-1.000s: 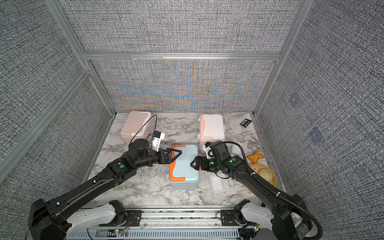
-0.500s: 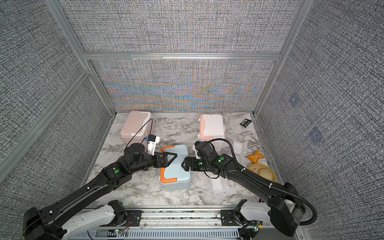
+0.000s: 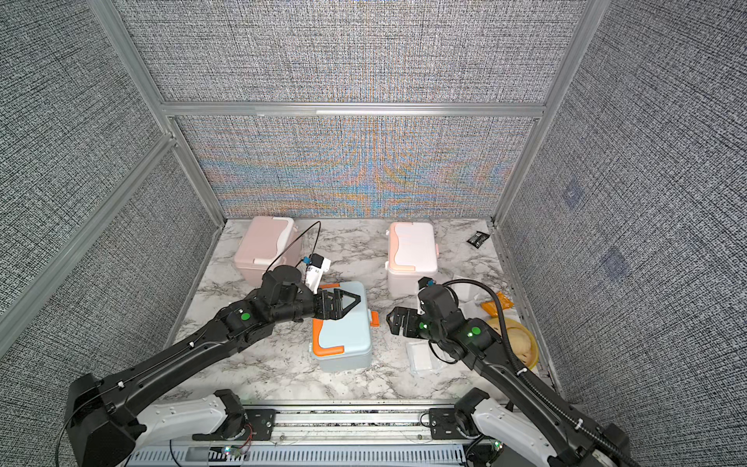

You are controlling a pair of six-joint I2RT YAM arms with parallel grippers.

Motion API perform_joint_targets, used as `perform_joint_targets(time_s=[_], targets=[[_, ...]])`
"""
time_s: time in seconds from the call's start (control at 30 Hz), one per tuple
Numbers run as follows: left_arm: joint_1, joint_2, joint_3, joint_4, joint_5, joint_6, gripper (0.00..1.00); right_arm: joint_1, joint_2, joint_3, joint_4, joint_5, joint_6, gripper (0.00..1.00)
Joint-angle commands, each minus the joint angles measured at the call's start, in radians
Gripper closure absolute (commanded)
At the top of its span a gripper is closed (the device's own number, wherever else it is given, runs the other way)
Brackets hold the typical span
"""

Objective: Open first aid kits and take out gauze
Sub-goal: Move the first aid kit to the center of the board, then fasten the fastener of the first aid kit.

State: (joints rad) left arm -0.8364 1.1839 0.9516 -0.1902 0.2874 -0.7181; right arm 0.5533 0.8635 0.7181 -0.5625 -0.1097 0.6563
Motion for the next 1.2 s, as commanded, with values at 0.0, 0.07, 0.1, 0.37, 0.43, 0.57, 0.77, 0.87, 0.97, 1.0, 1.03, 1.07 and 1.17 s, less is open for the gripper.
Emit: perform_joint_targets(time_s=[0.0, 0.07, 0.1, 0.37, 0.43, 0.57, 0.77, 0.87, 0.97, 1.0, 1.03, 1.07, 1.17], targets=[[-0.026, 0.052, 0.042, -0.016, -0.009, 0.037, 0.0, -0.076, -0.041, -0.084, 0.157, -0.128, 0.005, 0.01], [-0.043, 0.087, 0.069, -0.022, -0.012, 0.045, 0.0, -0.124, -0.051, -0.147, 0.271, -0.212, 0.009, 0.03], [-0.05, 0.104, 0.081, -0.026, -0.014, 0.049, 0.0, -0.147, -0.044, -0.179, 0.326, -0.255, 0.02, 0.04], [-0.063, 0.191, 0.118, -0.055, -0.038, 0.067, 0.0, -0.235, 0.16, -0.261, 0.731, -0.587, 0.117, 0.08], [-0.063, 0.191, 0.109, -0.066, -0.054, 0.071, 0.0, -0.234, 0.219, -0.27, 0.811, -0.614, 0.151, 0.09], [-0.063, 0.169, 0.084, -0.094, -0.075, 0.071, 0.0, -0.224, 0.338, -0.295, 1.026, -0.685, 0.238, 0.09], [-0.061, 0.106, 0.032, -0.086, -0.112, 0.079, 0.0, -0.13, 0.488, -0.28, 1.225, -0.716, 0.337, 0.01], [-0.057, 0.088, 0.029, -0.101, -0.125, 0.086, 0.0, -0.088, 0.522, -0.278, 1.291, -0.71, 0.376, 0.01], [-0.049, 0.076, 0.02, -0.103, -0.12, 0.089, 0.0, -0.055, 0.532, -0.279, 1.328, -0.7, 0.405, 0.01], [-0.048, 0.072, 0.016, -0.103, -0.119, 0.089, 0.0, -0.041, 0.525, -0.28, 1.331, -0.693, 0.415, 0.01], [-0.046, 0.069, 0.013, -0.102, -0.119, 0.089, 0.0, -0.032, 0.517, -0.282, 1.33, -0.687, 0.419, 0.01], [-0.044, 0.065, 0.008, -0.1, -0.117, 0.088, 0.0, -0.022, 0.504, -0.281, 1.318, -0.68, 0.422, 0.01], [-0.043, 0.063, -0.002, -0.093, -0.111, 0.082, 0.0, -0.012, 0.442, -0.282, 1.249, -0.659, 0.408, 0.01]])
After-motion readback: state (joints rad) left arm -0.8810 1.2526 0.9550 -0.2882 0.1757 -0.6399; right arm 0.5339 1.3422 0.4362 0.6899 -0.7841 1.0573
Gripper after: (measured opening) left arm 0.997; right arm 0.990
